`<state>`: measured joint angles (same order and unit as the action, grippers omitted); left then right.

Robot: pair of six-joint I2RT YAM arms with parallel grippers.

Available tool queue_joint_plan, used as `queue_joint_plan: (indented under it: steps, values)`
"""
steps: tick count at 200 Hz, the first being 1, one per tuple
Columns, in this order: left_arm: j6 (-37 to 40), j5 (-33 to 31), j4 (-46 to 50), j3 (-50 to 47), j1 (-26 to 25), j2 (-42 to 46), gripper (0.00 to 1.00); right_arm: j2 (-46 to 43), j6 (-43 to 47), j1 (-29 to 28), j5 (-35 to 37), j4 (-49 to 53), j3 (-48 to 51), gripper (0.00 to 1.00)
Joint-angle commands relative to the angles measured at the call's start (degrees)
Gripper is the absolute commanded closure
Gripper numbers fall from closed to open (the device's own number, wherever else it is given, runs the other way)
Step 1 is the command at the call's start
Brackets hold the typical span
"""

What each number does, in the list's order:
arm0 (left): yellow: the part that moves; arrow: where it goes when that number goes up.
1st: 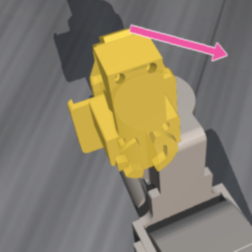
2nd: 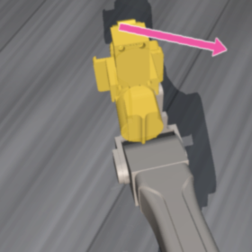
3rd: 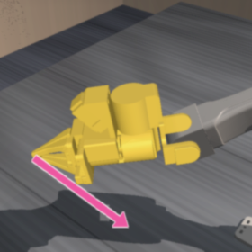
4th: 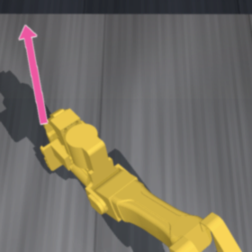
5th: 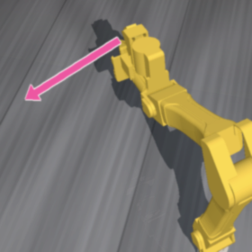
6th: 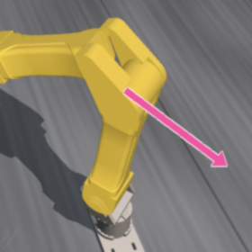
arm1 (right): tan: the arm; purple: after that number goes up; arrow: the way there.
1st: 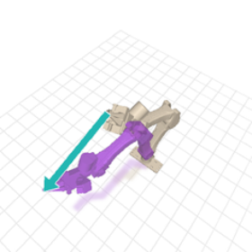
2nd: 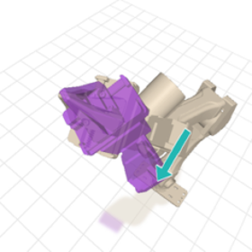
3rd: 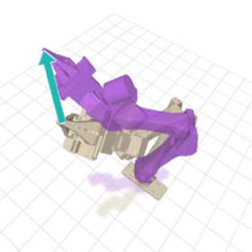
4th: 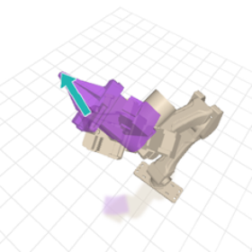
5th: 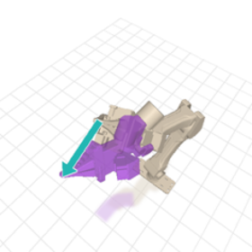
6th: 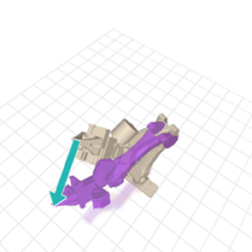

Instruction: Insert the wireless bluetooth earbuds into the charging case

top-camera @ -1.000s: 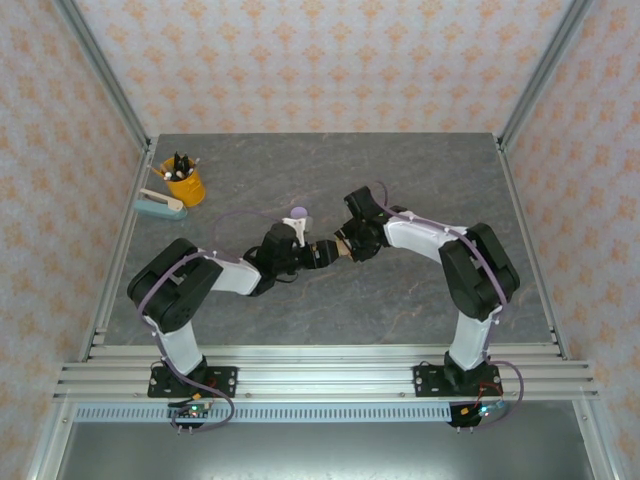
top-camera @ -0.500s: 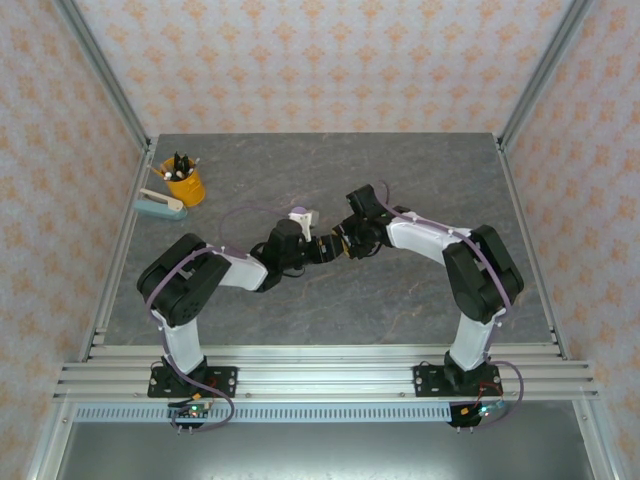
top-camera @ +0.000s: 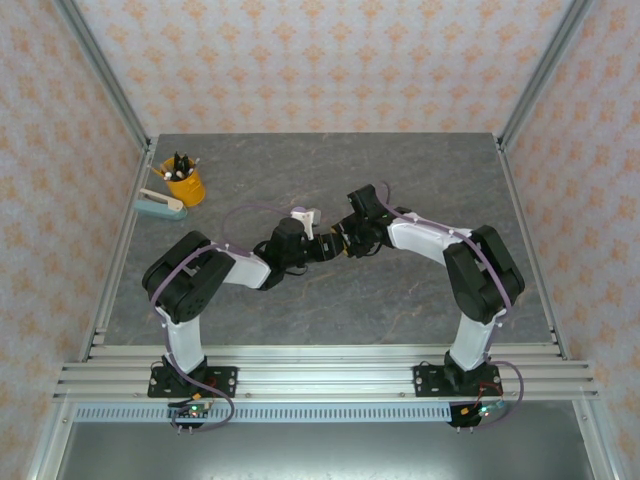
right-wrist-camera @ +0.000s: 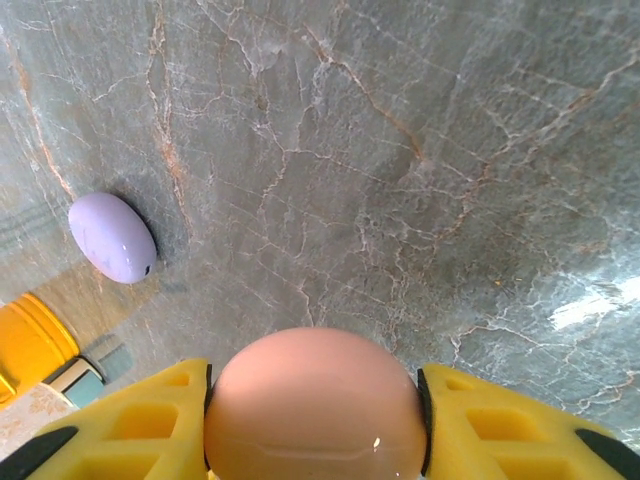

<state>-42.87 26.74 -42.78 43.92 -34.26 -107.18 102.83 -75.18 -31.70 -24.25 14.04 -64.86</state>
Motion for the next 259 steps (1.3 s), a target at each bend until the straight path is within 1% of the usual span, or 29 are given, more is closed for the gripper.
queue_joint_plan:
  steps: [1,50,69,104,118,127,138,148,161,175,191,214,235,253,259]
  values:
    - [-0.11,-0.35,-2.23,2.04,-0.48,-0.49,0.57,-2.45,-0.74,0.09,-0.34,-0.51,0.85,0.57]
    - [0.16,-0.58,-1.57,2.57,-0.46,-0.18,0.71,-2.77,-0.73,0.12,-0.57,-0.68,0.88,0.57]
    - [0.25,-0.77,-1.3,2.6,-0.46,0.05,0.72,-3.01,-0.76,0.15,-0.78,-0.68,0.88,0.57]
    - [0.92,-0.94,-0.01,3.07,-0.43,0.6,0.8,-3.76,-0.45,0.15,-0.88,-0.56,0.88,0.54]
    - [1.55,-0.99,1.03,3.34,-0.46,1.12,0.84,-4.11,-0.32,0.15,-0.89,-0.51,0.79,0.5]
    - [1.97,-0.99,1.73,3.38,-0.37,1.55,0.84,-4.44,-0.26,0.24,-0.84,-0.44,0.79,0.45]
    - [2.6,-0.92,2.68,3.54,-0.28,2.08,0.88,-4.93,0.05,0.52,-0.79,-0.41,0.7,0.36]
    - [3.09,-0.84,3.53,3.65,-0.11,2.6,0.89,-5.6,0.59,1.12,-0.67,-0.13,0.49,0.31]
    - [3.7,-0.34,4.77,3.65,0.35,3.34,0.92,-6.88,1.56,2.17,-0.23,0.15,0.31,0.26]
    - [4.23,0.35,5.82,3.53,1.0,4.43,0.92,-8.64,3.23,3.4,0.14,1.55,-0.15,0.24]
    - [5.17,1.77,7.71,3.51,2.07,6.08,0.93,-10.98,6.29,4.81,0.73,3.65,-0.45,0.23]
    - [7.14,6.42,11.47,4.34,4.26,9.14,0.94,-13.95,13.04,6.94,0.58,4.81,0.44,0.22]
    - [10.46,11.85,17.6,6.38,6.37,12.45,0.96,-17.11,24.19,8.62,-0.09,1.8,2.93,0.23]
    - [11.93,16.68,22.14,8.19,8.11,14.92,0.96,-20.4,36.51,8.85,-2.03,-3.66,6.13,0.23]
    - [14.05,18.25,23.63,8.82,8.68,15.61,0.96,-21.45,39.98,8.85,-3.4,-5.9,7.51,0.23]
